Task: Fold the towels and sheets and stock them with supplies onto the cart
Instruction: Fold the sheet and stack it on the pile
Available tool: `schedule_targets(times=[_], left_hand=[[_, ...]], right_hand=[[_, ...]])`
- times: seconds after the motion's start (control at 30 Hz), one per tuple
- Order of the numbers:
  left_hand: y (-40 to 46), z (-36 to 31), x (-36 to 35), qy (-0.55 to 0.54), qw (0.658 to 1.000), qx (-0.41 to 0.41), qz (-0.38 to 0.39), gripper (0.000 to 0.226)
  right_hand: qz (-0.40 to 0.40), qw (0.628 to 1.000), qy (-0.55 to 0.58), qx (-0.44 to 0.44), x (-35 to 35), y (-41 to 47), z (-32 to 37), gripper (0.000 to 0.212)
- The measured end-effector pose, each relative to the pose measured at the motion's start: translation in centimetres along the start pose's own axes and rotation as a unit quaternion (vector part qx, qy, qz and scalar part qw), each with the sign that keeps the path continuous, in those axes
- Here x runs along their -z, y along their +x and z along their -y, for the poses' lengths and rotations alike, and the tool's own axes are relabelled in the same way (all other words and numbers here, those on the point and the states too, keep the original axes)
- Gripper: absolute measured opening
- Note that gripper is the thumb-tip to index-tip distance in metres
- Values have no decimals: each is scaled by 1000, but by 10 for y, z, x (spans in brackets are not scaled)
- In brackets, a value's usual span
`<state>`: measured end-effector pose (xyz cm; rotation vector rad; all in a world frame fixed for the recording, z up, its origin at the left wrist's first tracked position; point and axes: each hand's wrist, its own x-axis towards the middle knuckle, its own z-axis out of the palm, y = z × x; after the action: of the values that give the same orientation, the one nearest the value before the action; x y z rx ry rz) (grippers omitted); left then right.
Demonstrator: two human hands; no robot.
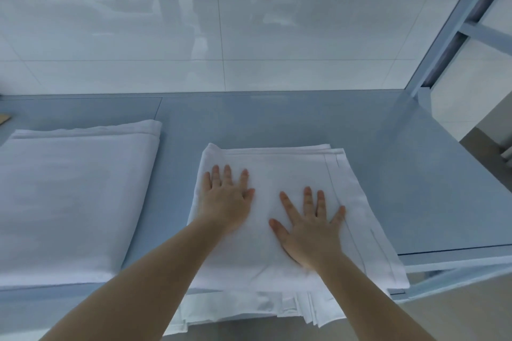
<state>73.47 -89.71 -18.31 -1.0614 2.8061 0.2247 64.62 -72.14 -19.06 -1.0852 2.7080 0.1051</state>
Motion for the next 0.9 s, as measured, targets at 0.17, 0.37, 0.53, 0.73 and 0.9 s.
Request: schedule_targets(times=[0.17, 0.37, 0.53, 0.73, 0.9], left_hand=[[-75, -3, -13, 15, 999, -18, 36, 80], [-100, 2, -16, 29, 1000, 5, 3, 79], [-72, 2, -20, 34, 999, 27, -9, 79], [-38, 6, -17, 41, 995, 52, -68, 73], [-43, 1, -17, 15, 984, 108, -141, 58]], right_hand=[[15, 1000, -4, 4, 3, 2, 2, 71], [27, 1000, -1, 14, 3, 9, 2, 74], [28, 999, -2, 33, 8, 44, 5, 74], [54, 997, 11, 58, 28, 99, 5, 74], [71, 995, 45, 45, 30, 82, 34, 67]])
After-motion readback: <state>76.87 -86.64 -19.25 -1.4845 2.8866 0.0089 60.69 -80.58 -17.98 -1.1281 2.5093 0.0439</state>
